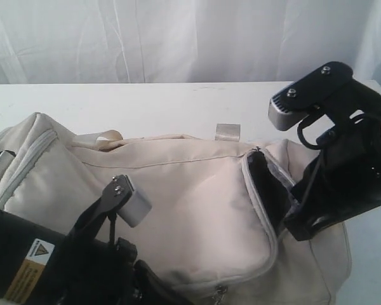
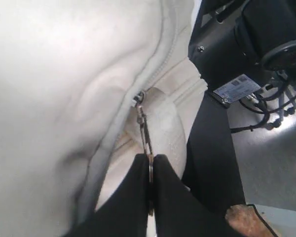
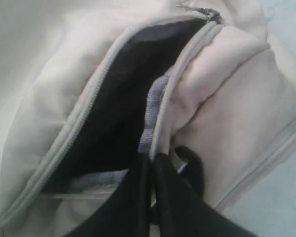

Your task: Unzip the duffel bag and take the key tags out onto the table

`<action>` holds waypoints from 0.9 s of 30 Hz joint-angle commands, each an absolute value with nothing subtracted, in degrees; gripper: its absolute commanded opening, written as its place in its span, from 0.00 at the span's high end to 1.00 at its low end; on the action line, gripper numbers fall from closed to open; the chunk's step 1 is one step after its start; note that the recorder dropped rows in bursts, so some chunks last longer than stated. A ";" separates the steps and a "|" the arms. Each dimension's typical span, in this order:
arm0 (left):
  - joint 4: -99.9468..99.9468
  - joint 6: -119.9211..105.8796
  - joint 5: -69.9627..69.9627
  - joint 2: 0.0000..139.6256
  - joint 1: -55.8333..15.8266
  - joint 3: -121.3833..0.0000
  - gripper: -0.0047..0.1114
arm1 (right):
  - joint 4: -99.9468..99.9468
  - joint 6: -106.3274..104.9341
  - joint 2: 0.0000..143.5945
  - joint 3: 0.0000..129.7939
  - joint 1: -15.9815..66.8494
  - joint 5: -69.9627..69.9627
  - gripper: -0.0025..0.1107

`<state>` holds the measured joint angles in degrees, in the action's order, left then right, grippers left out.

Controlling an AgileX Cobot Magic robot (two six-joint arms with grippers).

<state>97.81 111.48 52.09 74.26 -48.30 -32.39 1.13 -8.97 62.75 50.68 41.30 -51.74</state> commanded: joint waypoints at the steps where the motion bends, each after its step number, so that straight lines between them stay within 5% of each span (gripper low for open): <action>1: 99.95 114.15 48.91 70.27 -48.65 -30.39 0.96 | 6.22 -8.96 60.49 50.71 41.11 -50.20 0.98; 27: 99.95 120.81 36.18 47.09 -48.65 -25.20 0.96 | -0.66 -15.48 55.82 50.71 41.11 -39.93 0.98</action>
